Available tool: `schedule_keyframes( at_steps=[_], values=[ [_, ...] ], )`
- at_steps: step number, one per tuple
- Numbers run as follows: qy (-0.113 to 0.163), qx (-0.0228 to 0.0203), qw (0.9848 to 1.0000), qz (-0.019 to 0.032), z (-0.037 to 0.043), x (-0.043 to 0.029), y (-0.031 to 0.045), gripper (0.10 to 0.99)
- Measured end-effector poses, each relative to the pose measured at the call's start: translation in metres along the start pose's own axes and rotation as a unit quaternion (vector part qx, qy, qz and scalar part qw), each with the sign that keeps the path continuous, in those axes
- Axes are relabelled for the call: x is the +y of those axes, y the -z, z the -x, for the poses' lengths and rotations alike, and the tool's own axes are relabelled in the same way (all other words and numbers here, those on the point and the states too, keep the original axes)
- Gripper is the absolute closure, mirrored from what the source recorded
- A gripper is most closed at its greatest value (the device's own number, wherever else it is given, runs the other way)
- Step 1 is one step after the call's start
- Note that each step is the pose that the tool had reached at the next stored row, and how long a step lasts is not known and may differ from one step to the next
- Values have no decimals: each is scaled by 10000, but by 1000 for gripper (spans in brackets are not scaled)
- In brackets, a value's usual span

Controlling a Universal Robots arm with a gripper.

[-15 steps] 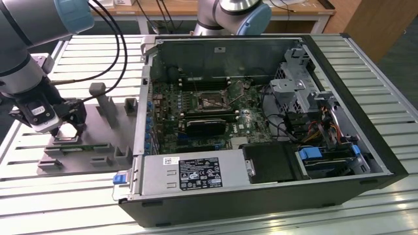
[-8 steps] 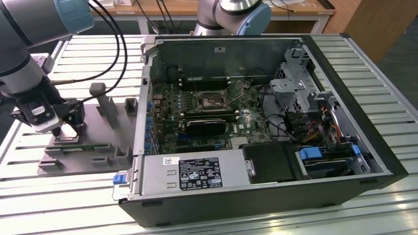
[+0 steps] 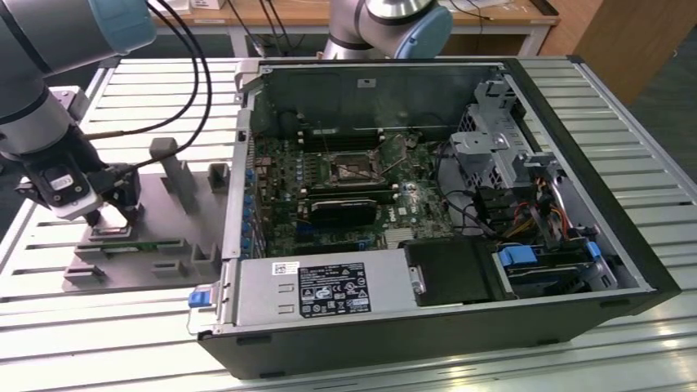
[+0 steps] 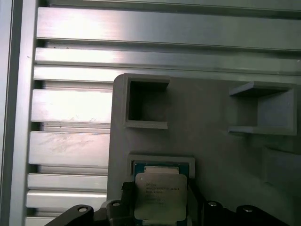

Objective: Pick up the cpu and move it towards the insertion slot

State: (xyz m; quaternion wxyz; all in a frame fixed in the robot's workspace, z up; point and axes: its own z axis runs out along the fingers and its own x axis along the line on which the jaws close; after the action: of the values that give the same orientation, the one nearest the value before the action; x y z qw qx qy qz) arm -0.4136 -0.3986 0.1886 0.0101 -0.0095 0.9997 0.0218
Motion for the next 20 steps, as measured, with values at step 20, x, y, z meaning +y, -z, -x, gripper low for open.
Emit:
schedule_keyframes(
  at_steps=[20],
  values=[
    [0,0,10000,0,8,17,388,549]
  ],
)
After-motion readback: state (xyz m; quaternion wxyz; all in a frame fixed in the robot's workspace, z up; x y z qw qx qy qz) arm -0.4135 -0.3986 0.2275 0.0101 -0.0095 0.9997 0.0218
